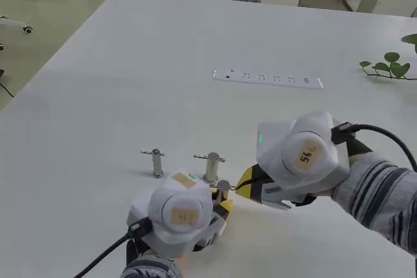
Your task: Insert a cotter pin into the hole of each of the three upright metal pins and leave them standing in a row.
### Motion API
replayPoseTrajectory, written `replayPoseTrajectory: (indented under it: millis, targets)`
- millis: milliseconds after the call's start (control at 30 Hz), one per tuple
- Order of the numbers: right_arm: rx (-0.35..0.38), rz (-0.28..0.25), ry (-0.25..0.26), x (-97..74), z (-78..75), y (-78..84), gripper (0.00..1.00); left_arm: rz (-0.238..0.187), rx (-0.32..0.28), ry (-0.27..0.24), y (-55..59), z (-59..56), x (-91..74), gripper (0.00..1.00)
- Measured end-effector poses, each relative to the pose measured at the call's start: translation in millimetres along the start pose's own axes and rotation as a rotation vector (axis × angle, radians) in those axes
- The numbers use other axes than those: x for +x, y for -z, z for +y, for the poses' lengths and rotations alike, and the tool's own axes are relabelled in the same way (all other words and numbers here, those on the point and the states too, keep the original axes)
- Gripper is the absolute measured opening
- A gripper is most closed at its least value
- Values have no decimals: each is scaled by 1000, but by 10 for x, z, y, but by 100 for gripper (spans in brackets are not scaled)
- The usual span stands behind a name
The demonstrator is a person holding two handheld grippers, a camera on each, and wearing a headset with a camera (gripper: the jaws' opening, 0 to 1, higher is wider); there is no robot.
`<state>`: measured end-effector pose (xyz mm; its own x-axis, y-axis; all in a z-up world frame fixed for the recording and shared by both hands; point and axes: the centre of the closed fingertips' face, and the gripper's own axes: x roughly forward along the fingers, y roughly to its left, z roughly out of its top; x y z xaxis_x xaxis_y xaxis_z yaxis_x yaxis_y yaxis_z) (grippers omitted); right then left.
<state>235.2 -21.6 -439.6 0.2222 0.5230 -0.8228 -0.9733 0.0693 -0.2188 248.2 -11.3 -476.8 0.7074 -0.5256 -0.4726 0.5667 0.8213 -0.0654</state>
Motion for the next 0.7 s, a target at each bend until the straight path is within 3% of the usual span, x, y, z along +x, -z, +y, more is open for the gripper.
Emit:
replayPoseTrajectory:
  millis: [267, 433, 700]
  targets:
    - [56, -9, 6, -13, 1, -1, 1, 12, 4, 15, 0, -3, -2, 11]
    - [112, -41, 0, -10, -9, -69, 11, 32, 24, 34, 24, -24, -55, 24]
    - [150, -65, -35, 116, 13, -145, 16, 47, 32, 58, 30, -28, -179, 38]
